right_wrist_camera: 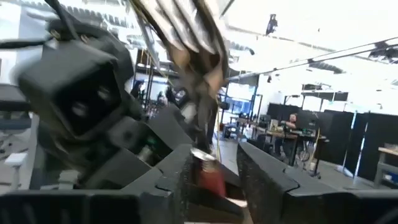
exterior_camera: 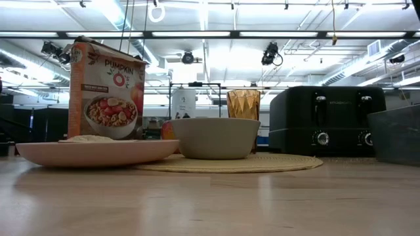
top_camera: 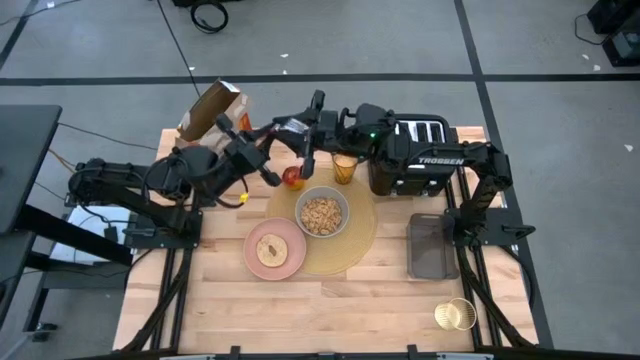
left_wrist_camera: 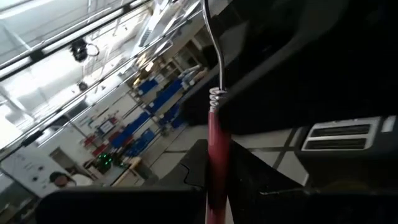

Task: Arrange a breakfast setting
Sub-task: Put the red fork on the brown place mat beside the gray bowl

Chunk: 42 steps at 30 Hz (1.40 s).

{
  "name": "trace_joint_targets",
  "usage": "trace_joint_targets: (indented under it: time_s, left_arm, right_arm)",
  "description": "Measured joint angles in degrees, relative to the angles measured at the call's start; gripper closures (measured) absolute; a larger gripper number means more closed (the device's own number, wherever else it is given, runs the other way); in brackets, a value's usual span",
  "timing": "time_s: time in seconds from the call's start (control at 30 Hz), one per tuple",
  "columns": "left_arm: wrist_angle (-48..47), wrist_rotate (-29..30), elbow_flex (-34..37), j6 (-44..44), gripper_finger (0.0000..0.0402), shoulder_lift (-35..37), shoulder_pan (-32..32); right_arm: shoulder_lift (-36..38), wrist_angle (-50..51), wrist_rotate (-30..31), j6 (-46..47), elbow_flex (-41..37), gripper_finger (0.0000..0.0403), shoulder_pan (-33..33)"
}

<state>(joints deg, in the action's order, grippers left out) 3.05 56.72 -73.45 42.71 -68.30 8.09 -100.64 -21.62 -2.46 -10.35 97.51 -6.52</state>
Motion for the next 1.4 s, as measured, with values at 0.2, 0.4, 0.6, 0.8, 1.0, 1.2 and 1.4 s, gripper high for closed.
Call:
trace_joint_targets:
  time_s: [0.2, 0.4, 0.6, 0.8, 1.0, 1.2, 1.4]
  left_arm:
    - [2.15, -1.84, 0.0, -0.22, 0.0359, 0.03, -0.03]
    - [2.56, -1.65, 0.0, -1.54, 0.0341, 0.01, -0.03]
    - [1.8, -0.5, -0.22, -5.27, 0.0294, 0.63, 2.19]
    - [-16.27, 2.65, -5.45, -17.33, 0.0214, 5.61, 8.36]
    - [-37.39, -0.28, -8.5, -40.26, 0.0172, 12.55, 14.76]
    - [-47.37, -4.91, -8.52, -54.07, 0.0176, 16.2, 17.74]
    - [-47.97, -7.8, -8.48, -55.08, 0.0179, 15.57, 19.16]
  right_arm:
    - [0.04, 0.12, -0.26, 0.05, 0.0, 0.0329, 0.07]
    - [0.11, 0.2, 0.07, 3.21, 0.07, 0.0352, 0.04]
    - [0.53, 1.4, 1.28, 4.55, 0.04, 0.0352, 0.15]
    - [6.54, 16.48, 4.78, 12.9, -0.01, 0.0355, 0.11]
    - [14.84, 44.9, 5.07, 27.82, 0.0, 0.0355, 0.71]
    - [19.02, 74.18, -0.36, 50.0, -3.28, 0.0355, 5.48]
    - [24.72, 68.3, -6.81, 71.66, -22.89, 0.0355, 12.27]
